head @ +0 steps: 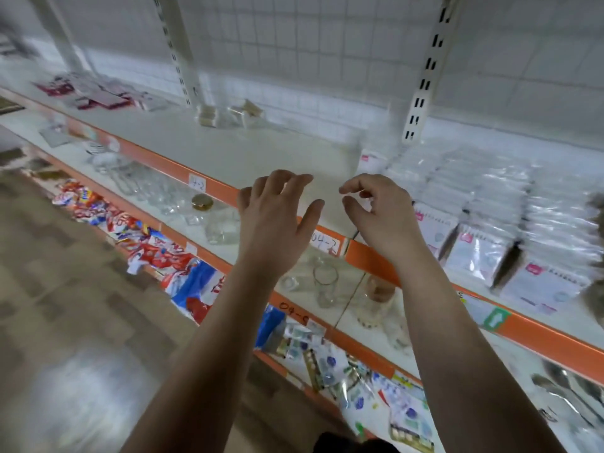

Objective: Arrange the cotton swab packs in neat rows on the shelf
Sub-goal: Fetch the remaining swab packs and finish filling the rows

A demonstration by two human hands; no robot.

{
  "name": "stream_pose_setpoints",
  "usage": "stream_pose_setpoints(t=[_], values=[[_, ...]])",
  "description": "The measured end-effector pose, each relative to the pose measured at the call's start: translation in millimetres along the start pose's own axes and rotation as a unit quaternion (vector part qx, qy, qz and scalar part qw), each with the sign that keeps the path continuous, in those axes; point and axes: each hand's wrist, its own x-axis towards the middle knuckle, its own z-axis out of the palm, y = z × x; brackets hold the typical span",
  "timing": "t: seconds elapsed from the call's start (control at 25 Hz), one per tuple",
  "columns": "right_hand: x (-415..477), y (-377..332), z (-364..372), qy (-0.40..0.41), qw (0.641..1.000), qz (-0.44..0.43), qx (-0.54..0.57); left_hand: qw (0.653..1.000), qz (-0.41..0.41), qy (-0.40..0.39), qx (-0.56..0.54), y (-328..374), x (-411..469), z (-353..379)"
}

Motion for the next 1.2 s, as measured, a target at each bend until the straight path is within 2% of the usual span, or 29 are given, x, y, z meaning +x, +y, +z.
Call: stream_pose_setpoints(t=[0.2,0.32,0.64,1.0,1.2], values=[[44,-4,57,-0.012,1.0,0.02,0.009,0.999,-0.036,-0.029,-0.011,-64,9,6],[84,-9,102,-0.033,0.999,0.012,0.025,0.998,-0.057,-0.016,-0.006,-113,29,10],[215,-29,195,-0.049,0.998,-0.001,0.046,0.997,-0.075,-0.015,0.027,-230,125,22],[291,-13,255,-0.059,0.997,0.04,0.042,0.992,-0.112,-0.065,-0.012,-318,190,68],[318,-3,281,-0.041,0.996,0.082,0.016,0.991,-0.087,-0.086,-0.044,-371,233,101]])
